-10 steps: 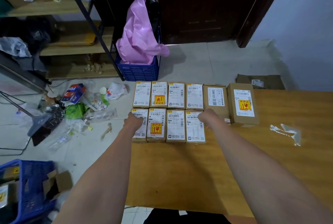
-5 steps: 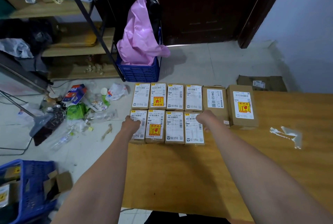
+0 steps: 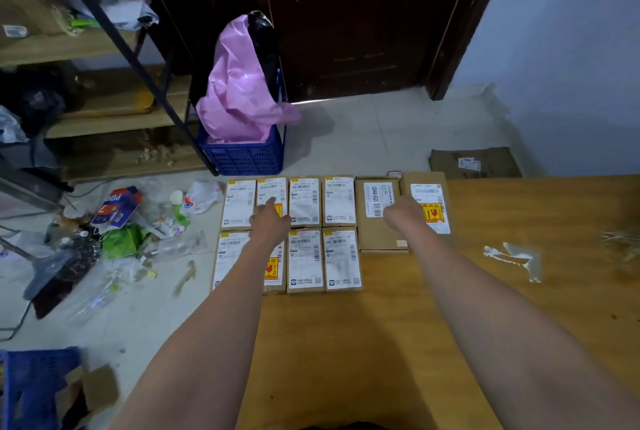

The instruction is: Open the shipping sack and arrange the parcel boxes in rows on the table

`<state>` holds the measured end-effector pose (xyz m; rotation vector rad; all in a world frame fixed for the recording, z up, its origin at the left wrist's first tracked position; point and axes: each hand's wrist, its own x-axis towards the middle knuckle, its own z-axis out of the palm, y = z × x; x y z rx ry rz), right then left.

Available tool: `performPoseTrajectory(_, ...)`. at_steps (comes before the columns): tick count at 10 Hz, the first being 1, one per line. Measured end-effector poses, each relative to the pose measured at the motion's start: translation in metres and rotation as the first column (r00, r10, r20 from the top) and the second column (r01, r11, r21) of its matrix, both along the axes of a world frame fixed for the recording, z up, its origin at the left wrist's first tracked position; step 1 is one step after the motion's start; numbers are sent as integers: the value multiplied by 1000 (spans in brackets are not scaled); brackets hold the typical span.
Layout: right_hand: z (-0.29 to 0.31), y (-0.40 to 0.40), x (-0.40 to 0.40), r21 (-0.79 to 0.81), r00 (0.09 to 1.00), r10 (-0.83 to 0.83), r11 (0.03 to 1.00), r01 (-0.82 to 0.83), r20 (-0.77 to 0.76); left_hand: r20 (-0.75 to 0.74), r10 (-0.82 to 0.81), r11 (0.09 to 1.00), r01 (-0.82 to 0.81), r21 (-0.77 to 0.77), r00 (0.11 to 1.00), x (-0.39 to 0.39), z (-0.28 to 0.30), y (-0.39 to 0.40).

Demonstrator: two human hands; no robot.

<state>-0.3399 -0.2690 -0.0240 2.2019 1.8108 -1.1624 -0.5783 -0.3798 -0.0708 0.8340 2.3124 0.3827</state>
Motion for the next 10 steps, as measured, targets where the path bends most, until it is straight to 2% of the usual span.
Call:
performPoseTrajectory(2,-18,36,64,36,992,-94,995,91,87,17,-172,985,173,-7,985,50,-5,39)
performPoseTrajectory(4,-62,73,102,-81,997,-32,996,38,73,31,-266,956,267,-124,964,74,-17,52)
performPoseTrajectory(5,-46,71,100,-119,999,-42,992,43,11,53,-268,946,273,-173,962,80,-23,51)
performPoseTrajectory(7,-45,70,97,-116,994,-101,988,97,-32,2,-307,923,299,-244,952,85,-31,49)
performPoseTrajectory(10,-42,69,97,-95,1000,-29,995,29,-2,84,-210,964,220,-151,974,88,-3,51)
